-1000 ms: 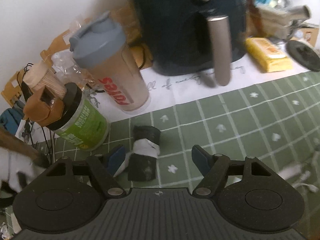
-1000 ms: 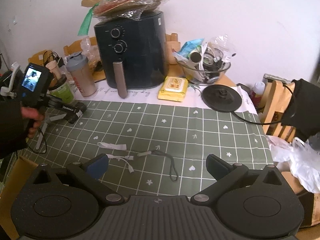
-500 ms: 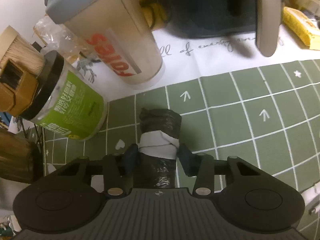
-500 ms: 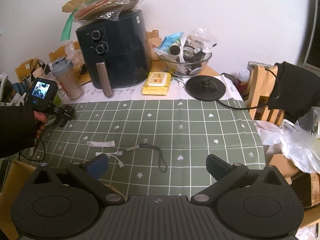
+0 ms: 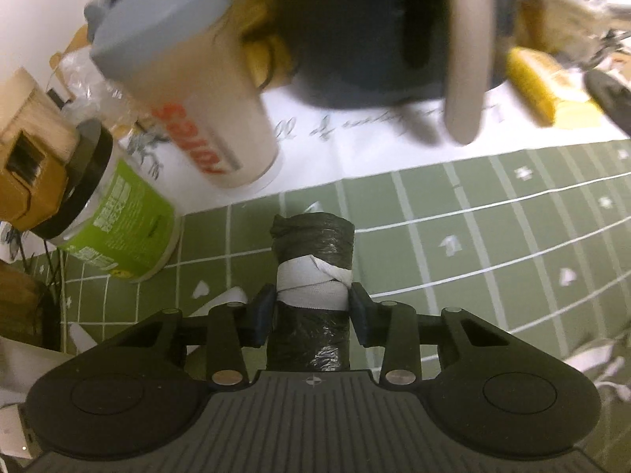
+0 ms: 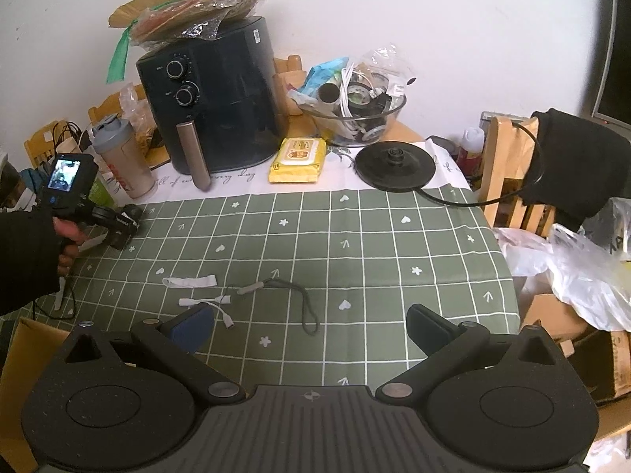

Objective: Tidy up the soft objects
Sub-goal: 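Grasp and lift the black wrapped roll with the left gripper, then carry the roll with the left gripper while the right grasps the black cord lanyard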

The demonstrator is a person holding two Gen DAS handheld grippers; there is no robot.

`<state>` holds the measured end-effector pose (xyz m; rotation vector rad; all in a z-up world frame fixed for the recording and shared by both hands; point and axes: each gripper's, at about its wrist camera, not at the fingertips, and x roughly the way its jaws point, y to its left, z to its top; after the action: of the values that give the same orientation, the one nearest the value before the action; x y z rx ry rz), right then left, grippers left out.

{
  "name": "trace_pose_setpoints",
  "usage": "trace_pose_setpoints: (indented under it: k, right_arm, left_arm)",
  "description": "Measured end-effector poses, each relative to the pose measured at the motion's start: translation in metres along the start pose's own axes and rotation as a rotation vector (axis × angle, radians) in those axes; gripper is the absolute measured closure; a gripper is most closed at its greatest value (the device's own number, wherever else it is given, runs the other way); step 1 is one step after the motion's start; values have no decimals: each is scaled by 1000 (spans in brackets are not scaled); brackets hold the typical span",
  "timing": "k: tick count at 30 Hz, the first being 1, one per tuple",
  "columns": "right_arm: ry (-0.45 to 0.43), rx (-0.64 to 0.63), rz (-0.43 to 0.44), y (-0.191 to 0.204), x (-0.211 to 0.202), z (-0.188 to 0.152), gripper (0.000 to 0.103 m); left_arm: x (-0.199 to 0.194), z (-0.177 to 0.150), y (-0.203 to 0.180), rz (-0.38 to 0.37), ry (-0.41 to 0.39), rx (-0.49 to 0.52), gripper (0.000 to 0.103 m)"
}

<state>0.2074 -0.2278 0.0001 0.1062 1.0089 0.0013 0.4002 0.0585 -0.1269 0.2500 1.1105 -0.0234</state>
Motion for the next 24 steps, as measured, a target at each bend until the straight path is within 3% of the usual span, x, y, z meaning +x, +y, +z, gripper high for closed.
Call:
trace_pose_setpoints:
  k: [14,24]
  right_arm:
    - [74,-39,10,-3,35,11,0]
    - [137,-156,26,5,76,17,0]
  left_arm:
    - [-73,-15,4,-261,-141,-66,64]
    - [-126,-39,15,-349,-191,-132,64]
